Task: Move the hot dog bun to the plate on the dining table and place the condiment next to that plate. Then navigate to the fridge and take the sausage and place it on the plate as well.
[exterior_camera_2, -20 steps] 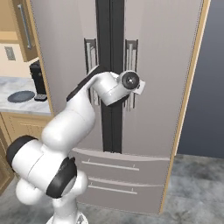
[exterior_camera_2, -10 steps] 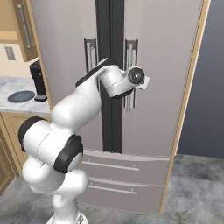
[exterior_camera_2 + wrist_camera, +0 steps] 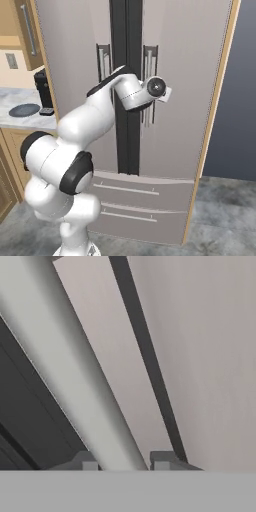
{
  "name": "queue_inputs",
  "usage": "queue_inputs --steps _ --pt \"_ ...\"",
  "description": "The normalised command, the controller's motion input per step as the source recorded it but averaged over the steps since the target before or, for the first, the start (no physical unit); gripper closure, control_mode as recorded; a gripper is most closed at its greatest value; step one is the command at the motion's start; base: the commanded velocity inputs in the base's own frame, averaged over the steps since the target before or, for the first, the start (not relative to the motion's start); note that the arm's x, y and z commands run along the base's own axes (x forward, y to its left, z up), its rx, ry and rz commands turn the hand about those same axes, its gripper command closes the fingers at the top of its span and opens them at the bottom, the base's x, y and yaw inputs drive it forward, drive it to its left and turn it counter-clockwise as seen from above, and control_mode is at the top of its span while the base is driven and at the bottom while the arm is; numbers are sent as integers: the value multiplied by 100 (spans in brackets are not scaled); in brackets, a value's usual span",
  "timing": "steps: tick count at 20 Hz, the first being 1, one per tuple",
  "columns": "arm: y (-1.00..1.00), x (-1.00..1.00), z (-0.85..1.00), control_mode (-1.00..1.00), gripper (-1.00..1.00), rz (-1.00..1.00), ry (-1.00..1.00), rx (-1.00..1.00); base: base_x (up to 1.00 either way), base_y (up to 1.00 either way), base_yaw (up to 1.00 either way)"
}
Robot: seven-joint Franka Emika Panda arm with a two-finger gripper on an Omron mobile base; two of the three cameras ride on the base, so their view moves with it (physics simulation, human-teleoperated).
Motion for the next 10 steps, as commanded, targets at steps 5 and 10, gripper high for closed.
queue_inputs --steps 5,10 --pt "-56 -53 0 -100 100 -5 0 0 0 0 0" --pt "-94 -79 0 -100 100 -6 0 0 0 0 0"
